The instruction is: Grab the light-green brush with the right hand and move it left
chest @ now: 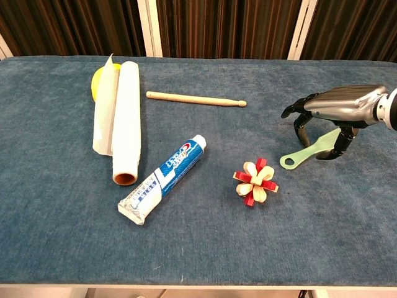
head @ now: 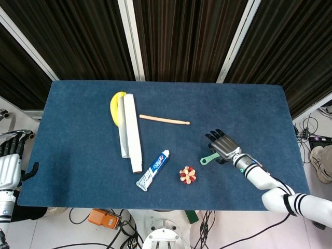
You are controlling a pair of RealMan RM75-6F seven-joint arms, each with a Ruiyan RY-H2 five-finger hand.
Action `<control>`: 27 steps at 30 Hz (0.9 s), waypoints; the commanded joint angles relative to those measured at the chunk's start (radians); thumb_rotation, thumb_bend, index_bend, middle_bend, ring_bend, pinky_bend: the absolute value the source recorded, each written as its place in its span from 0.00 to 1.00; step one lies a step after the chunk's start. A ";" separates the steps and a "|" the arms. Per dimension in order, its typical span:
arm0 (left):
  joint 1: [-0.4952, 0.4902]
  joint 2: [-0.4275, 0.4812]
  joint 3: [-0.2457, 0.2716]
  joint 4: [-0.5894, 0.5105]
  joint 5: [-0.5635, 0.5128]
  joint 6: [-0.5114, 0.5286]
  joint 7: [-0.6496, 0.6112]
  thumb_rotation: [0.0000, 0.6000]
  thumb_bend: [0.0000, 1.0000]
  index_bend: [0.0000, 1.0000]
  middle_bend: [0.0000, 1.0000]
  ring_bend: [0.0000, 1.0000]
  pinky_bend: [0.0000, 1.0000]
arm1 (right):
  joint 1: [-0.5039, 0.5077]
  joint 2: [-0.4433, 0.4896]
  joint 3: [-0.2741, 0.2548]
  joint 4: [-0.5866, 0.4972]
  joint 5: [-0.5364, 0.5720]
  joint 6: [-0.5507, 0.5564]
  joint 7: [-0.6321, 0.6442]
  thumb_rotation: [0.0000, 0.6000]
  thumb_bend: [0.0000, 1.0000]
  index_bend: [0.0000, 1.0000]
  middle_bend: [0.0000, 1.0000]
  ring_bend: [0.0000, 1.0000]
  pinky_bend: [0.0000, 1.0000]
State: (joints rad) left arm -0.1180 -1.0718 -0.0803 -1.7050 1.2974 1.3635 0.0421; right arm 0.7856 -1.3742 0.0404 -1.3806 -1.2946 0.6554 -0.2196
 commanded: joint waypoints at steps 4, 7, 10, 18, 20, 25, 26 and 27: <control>0.000 -0.001 0.002 0.000 0.001 -0.001 0.006 1.00 0.33 0.09 0.00 0.00 0.05 | 0.005 -0.006 -0.003 0.011 0.006 -0.002 -0.004 1.00 0.47 0.56 0.12 0.07 0.03; 0.000 0.000 0.002 -0.002 -0.001 -0.002 0.007 1.00 0.33 0.09 0.00 0.00 0.05 | 0.006 -0.010 -0.006 0.017 0.010 -0.002 -0.009 1.00 0.47 0.57 0.12 0.07 0.03; -0.001 0.001 0.002 -0.002 -0.003 -0.004 0.007 1.00 0.33 0.09 0.00 0.00 0.05 | 0.008 -0.013 -0.008 0.019 0.011 -0.001 -0.009 1.00 0.49 0.59 0.12 0.07 0.03; 0.000 0.002 0.002 -0.006 -0.007 -0.007 0.005 1.00 0.33 0.09 0.00 0.00 0.05 | 0.009 -0.018 -0.013 0.029 0.009 0.003 -0.009 1.00 0.63 0.66 0.12 0.08 0.04; -0.001 0.003 0.003 -0.007 -0.009 -0.008 0.006 1.00 0.33 0.09 0.00 0.00 0.05 | 0.009 -0.017 -0.013 0.029 0.007 0.007 -0.008 1.00 0.64 0.67 0.12 0.08 0.04; -0.001 0.006 0.004 -0.012 -0.015 -0.014 0.009 1.00 0.33 0.09 0.00 0.00 0.05 | 0.003 -0.020 -0.011 0.030 -0.006 0.033 -0.001 1.00 0.65 0.71 0.12 0.08 0.04; -0.002 0.006 0.004 -0.013 -0.016 -0.015 0.009 1.00 0.33 0.09 0.00 0.00 0.05 | 0.002 -0.021 -0.011 0.032 -0.009 0.040 -0.001 1.00 0.65 0.72 0.12 0.08 0.04; -0.002 0.007 0.004 -0.014 -0.017 -0.017 0.009 1.00 0.33 0.09 0.00 0.00 0.05 | 0.000 -0.022 -0.010 0.033 -0.013 0.046 0.000 1.00 0.65 0.73 0.12 0.08 0.04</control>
State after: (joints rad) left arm -0.1197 -1.0649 -0.0762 -1.7187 1.2802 1.3466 0.0512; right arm 0.7877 -1.3947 0.0295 -1.3493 -1.3037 0.6971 -0.2212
